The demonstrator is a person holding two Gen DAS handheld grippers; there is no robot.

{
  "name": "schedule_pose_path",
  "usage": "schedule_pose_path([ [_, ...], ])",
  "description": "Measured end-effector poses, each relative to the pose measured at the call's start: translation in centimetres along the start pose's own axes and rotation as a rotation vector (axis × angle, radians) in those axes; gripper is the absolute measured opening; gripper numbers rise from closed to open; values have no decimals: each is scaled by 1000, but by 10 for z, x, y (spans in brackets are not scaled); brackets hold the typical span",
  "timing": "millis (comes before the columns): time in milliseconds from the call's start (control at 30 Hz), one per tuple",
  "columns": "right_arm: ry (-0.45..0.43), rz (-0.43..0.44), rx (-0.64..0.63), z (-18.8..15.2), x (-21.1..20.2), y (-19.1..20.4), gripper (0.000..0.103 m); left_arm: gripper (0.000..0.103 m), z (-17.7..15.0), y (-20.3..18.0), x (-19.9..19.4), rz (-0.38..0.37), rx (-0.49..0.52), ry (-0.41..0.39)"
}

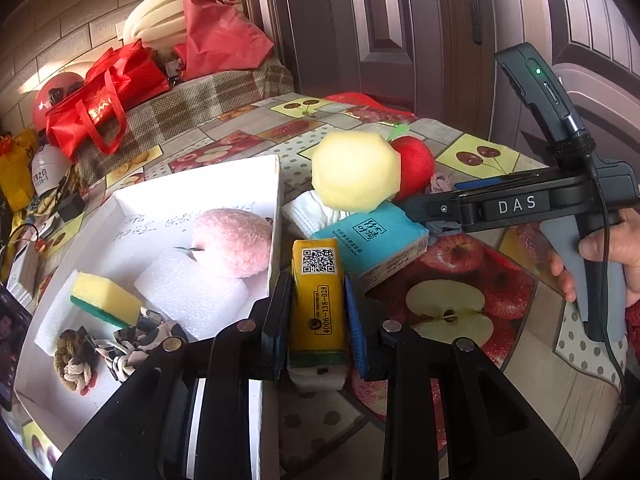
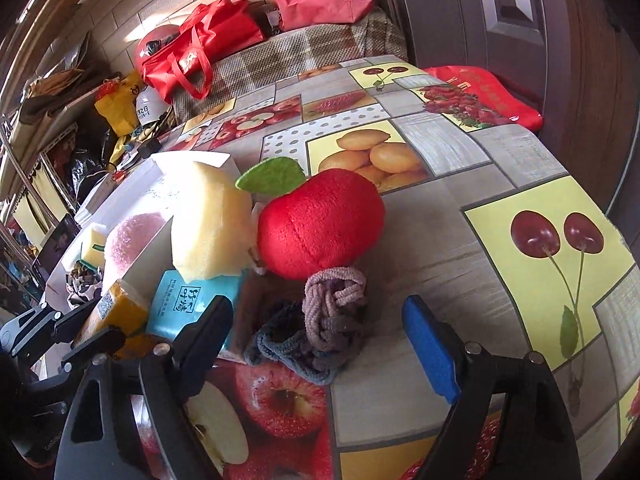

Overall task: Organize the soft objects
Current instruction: 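Grasp the yellow tissue pack with the left gripper while the right grasps the grey hair tie, then carry the yellow pack and grey hair tie into the white box and open both grippers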

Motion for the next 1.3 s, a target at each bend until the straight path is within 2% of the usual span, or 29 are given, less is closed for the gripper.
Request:
schedule_pose_path([
  [100, 0, -3, -6, 0, -1, 2, 85, 25, -1, -7, -3, 21, 37, -16],
  [167, -3, 6, -13, 0, -2, 3, 64, 25, -3, -12, -7, 13, 59, -36],
  [200, 5, -1, -13, -1, -1, 3, 46, 25, -3, -13, -6, 14, 70, -25],
  [233, 14, 0, -12, -1, 0, 3, 40, 25, -3, -14, -3, 26, 77, -6],
  [300, 14, 4, -5, -1, 0, 1, 36, 25, -4, -13, 5, 40, 74, 35],
  [367, 16, 7, 5, -2, -1, -2, 31, 24, -5, -9, 15, 16, 57, 94],
  [400, 16, 12, 11, -2, -1, -3, 31, 25, -6, -9, 15, 14, 56, 94],
  [500, 1, 30, 30, -3, -6, -7, 20, 24, -5, -8, 12, 21, 55, 69],
  [633, -120, 25, 50, -5, -30, -10, 18, 23, -6, -2, -10, 1, 12, -42],
  [833, -434, -8, -4, -16, -88, 8, 18, 23, -11, 19, -56, -39, -92, -280],
  [900, -503, -12, -22, -19, -99, 16, 19, 23, -13, 26, -64, -17, -119, -318],
  [1000, -539, -5, -48, -20, -102, 27, 19, 23, -13, 37, -67, -3, -152, -332],
  [1300, -533, 13, -131, -20, -91, 59, 19, 24, -24, 60, -77, 69, -188, -370],
])
Point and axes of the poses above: each gripper's, at about its wrist camera, not at the fingertips, and x roughly the way its jaws point, y to its left, z to its top, the point moved 1 cm from there along x, roughly the way its jaws point, and after that the axes turned 2 degrees about -x, right-handed, at the moved point
